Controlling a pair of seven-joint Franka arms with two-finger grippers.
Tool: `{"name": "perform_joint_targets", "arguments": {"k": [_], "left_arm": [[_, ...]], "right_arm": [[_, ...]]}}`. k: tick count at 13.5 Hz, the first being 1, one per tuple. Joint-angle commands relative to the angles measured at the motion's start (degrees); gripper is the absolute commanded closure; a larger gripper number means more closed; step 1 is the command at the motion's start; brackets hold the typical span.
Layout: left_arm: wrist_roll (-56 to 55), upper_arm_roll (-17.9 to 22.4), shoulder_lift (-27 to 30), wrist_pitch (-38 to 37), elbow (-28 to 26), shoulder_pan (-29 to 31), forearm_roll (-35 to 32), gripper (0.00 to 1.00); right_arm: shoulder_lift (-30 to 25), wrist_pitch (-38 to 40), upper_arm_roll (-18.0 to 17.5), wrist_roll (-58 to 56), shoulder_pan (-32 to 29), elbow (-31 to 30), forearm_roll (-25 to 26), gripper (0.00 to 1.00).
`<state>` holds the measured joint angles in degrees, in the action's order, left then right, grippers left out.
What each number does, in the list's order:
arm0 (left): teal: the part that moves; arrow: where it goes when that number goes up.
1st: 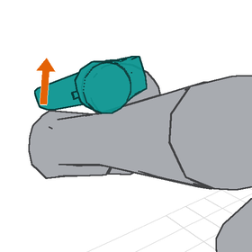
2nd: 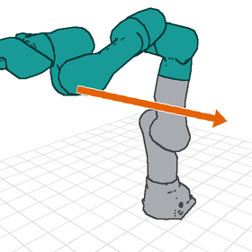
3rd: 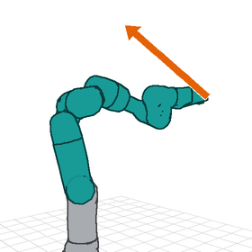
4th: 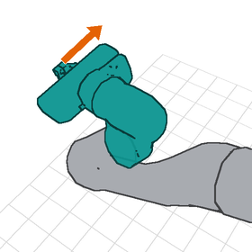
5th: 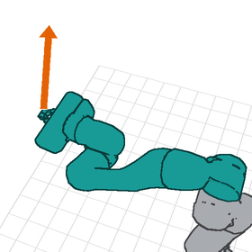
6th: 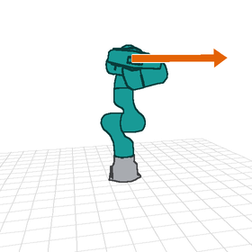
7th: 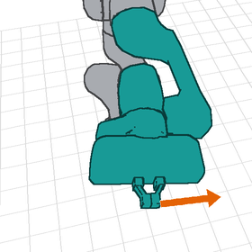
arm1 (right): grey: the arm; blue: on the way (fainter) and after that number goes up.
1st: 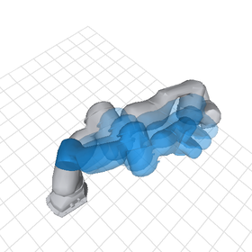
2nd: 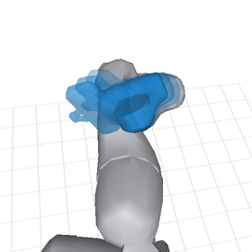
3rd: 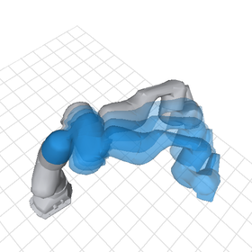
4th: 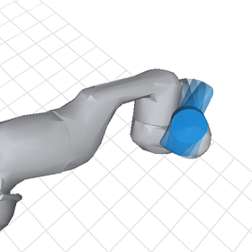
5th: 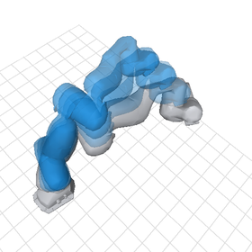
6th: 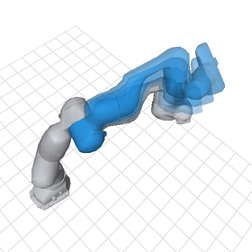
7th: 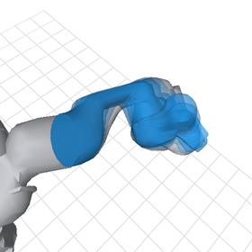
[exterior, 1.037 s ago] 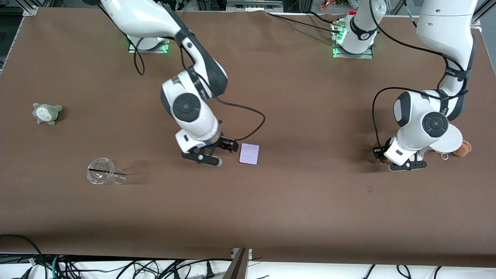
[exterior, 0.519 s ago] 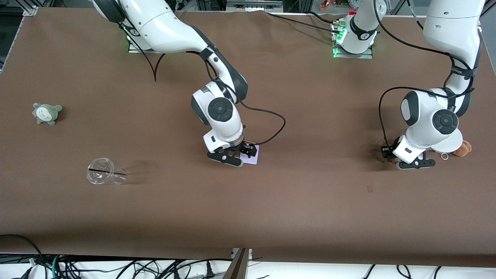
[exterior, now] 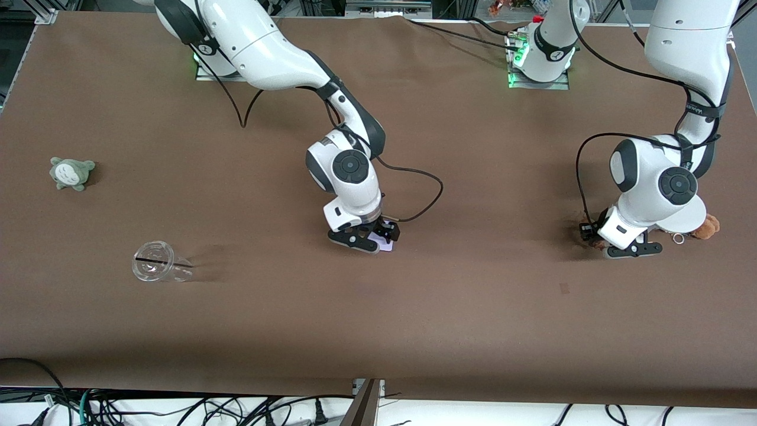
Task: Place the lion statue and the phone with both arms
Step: 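Carry the lion toward the lamp while the right gripper grasps the phone, then set the lion by the lamp while the right gripper carries the phone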
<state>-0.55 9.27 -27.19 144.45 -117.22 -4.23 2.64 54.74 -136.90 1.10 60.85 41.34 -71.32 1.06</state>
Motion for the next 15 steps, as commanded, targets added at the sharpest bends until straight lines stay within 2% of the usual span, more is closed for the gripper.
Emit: {"name": "perform_joint_targets", "arguments": {"k": [1, 2, 4, 8, 11, 12, 15], "left_arm": [[1.3, -0.2, 0.0, 0.9, -0.2, 0.3, 1.6, 0.26], [1.3, -0.2, 0.3, 0.6, 0.1, 0.3, 1.6, 0.0], [0.9, -0.7, 1.1, -1.8, 2.0, -0.2, 1.6, 0.0], [-1.0, -2.9, 2.1, -16.1, 11.4, -0.8, 0.8, 0.0], [-1.9, -4.1, 3.2, -23.5, 17.6, -0.8, 0.6, 0.0], [-1.8, -4.1, 4.0, -26.1, 19.6, -0.8, 0.6, 0.0], [-1.7, -4.4, 8.6, -32.9, 24.0, -0.1, 0.5, 0.0]], "right_arm": [[2.4, -1.9, 0.9, 2.3, 1.4, 2.2, 1.0, 0.0], [2.5, -2.4, 1.0, 3.1, 1.5, 2.2, 1.0, 0.0], [2.9, -3.6, 1.0, 3.7, 1.6, 2.3, 1.1, 0.0], [4.1, -4.9, 2.2, 3.8, 3.3, 2.2, 1.3, 0.0], [4.8, -5.5, 2.9, 3.9, 4.2, 2.2, 1.3, 0.01], [4.9, -5.7, 3.0, 3.9, 4.2, 2.2, 1.3, 0.05], [4.9, -5.6, 3.1, 3.6, 4.5, 2.2, 1.4, 0.31]]}}
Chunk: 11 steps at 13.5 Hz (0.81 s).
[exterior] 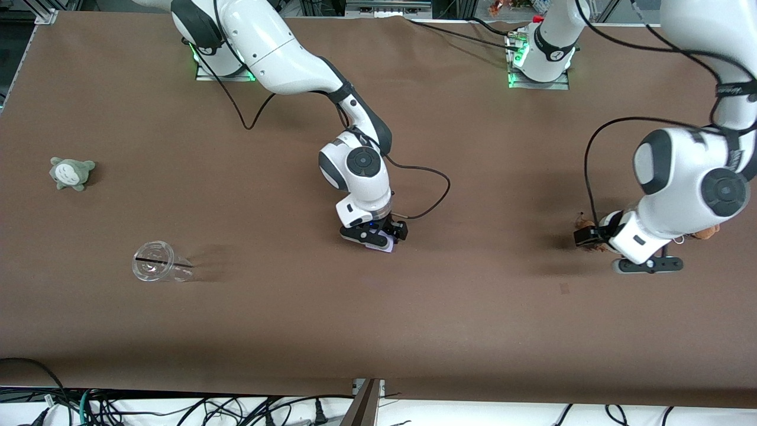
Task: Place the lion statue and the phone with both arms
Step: 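Set the lion by the lamp while the right gripper carries the phone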
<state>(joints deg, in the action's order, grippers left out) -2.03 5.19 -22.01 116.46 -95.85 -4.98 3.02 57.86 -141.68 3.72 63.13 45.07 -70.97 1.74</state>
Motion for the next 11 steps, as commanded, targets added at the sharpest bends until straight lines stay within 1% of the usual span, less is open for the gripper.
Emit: {"name": "perform_joint_targets", "arguments": {"k": [1, 2, 3, 5, 6, 8, 10, 11], "left_arm": [[-0.3, -0.5, 5.5, -6.9, 3.8, 0.9, 0.2, 0.0], [-0.1, -0.5, 7.5, -8.2, 4.7, 1.0, 0.1, 0.0], [0.0, -0.5, 9.9, -10.1, 4.7, 1.7, 0.1, 0.0], [0.1, -0.4, 13.9, -14.3, 4.8, 3.4, 0.2, 0.0], [0.1, -0.4, 15.5, -15.8, 4.7, 4.3, 0.5, 0.0], [-0.1, -0.4, 18.4, -18.9, 4.8, 4.6, 0.4, 0.0], [-0.3, -0.4, 19.6, -24.0, 4.8, 4.7, 0.2, 0.0], [-0.3, -0.4, 19.7, -25.0, 4.7, 5.2, 0.1, 0.0]], "right_arm": [[1.7, -0.8, 0.5, 1.0, 0.8, 1.9, 0.9, 0.41], [1.6, -0.6, 0.5, 0.8, 0.7, 1.9, 1.7, 0.48], [1.6, -0.4, 0.4, 0.3, 0.7, 1.9, 3.1, 0.53], [0.6, 1.0, 0.5, -0.9, 0.0, 1.8, 3.8, 0.54], [-0.3, 4.3, 0.6, -3.9, -0.8, 1.9, 3.6, 0.54], [-3.1, 8.3, 0.3, -10.7, -3.5, 1.8, 2.8, 0.54], [-5.5, 11.8, 0.3, -18.6, -6.1, 1.0, 2.7, 0.54], [-6.4, 13.8, 0.3, -23.6, -7.4, 0.5, 2.6, 0.54]]}}
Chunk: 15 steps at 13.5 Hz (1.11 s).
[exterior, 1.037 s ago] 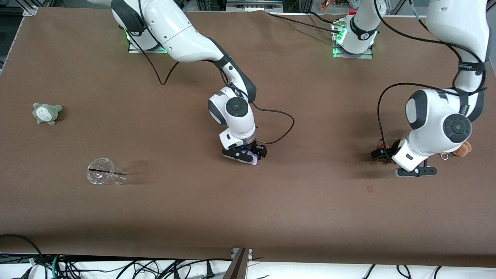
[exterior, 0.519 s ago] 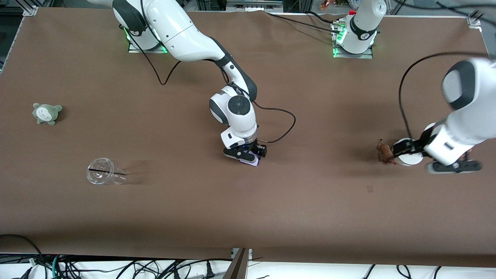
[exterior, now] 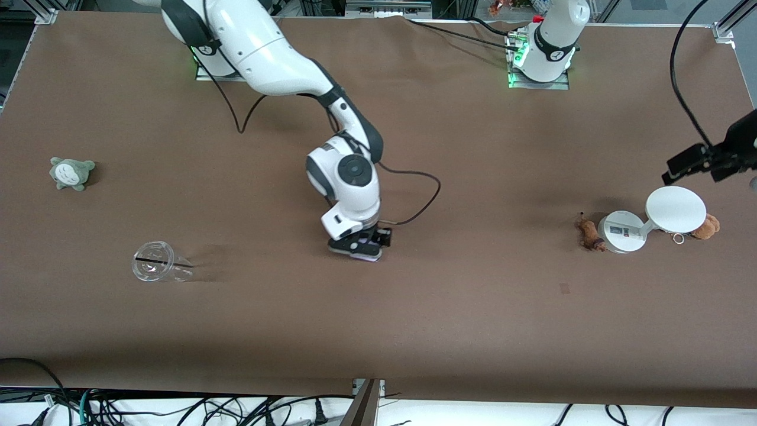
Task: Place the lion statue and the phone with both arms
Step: 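Set the lion by the lamp while the right gripper carries the phone, then lower the white phone beside the glass cup and open the right gripper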
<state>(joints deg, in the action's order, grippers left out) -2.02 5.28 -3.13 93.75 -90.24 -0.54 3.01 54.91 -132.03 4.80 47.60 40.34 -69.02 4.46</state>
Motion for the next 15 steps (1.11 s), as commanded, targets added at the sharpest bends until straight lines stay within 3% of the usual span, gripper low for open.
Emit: {"name": "perform_joint_targets", "arguments": {"k": [1, 4, 9, 15], "left_arm": [[-0.3, -0.6, 0.8, -2.3, -1.2, 1.2, 0.1, 0.0], [-0.1, -0.8, 0.7, -2.4, -1.7, 1.3, -1.5, 0.0], [0.0, -0.7, -1.1, -2.8, -0.2, 1.4, -1.3, 0.0], [0.0, -0.9, -4.6, -5.4, 5.5, 0.4, -1.2, 0.0]], "right_arm": [[-4.6, 4.9, -0.7, -12.5, -4.2, -2.1, -0.4, 0.54], [-8.0, 5.8, -0.8, -23.8, -9.7, -5.9, -2.5, 0.54], [-9.9, 5.7, -0.8, -41.2, -18.5, -10.8, -11.5, 0.53], [-9.9, -1.4, -0.7, -42.1, -20.2, -17.6, -12.3, 0.49]]}}
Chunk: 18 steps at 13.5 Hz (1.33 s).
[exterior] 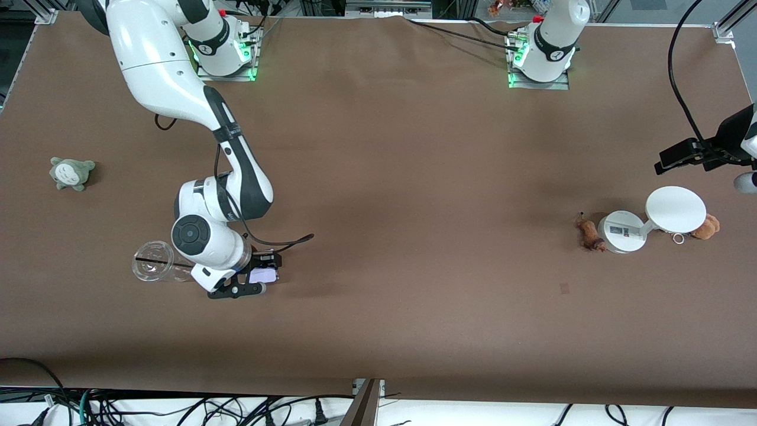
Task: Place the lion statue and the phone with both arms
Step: 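Lower the white phone beside the glass cup and open the right gripper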
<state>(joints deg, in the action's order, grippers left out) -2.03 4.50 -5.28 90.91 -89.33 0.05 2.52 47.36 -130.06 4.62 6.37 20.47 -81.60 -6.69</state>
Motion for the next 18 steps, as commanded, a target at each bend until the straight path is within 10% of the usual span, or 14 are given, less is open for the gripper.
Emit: {"name": "perform_joint_targets", "arguments": {"k": [1, 5, 7, 18], "left_arm": [[0.0, -0.1, -2.8, -2.8, 4.9, -0.1, -0.6, 0.0], [0.0, 0.0, -2.9, -2.8, 5.1, 0.0, -0.5, 0.0], [0.0, 0.0, -2.9, -2.8, 5.1, -0.1, -0.8, 0.0], [0.1, 0.0, -3.2, -2.8, 5.7, -0.1, -1.2, 0.0]], "right_arm": [[-2.3, -5.8, -0.5, -0.9, -0.7, -6.7, -1.1, 0.49], [-2.4, -7.5, -0.5, -0.8, -1.4, -8.1, -1.1, 0.41], [-2.4, -7.2, -0.5, -0.7, -1.7, -8.1, -1.9, 0.01], [-14.5, 8.1, 2.2, -1.3, -5.4, -7.7, -2.2, 0.0]]}}
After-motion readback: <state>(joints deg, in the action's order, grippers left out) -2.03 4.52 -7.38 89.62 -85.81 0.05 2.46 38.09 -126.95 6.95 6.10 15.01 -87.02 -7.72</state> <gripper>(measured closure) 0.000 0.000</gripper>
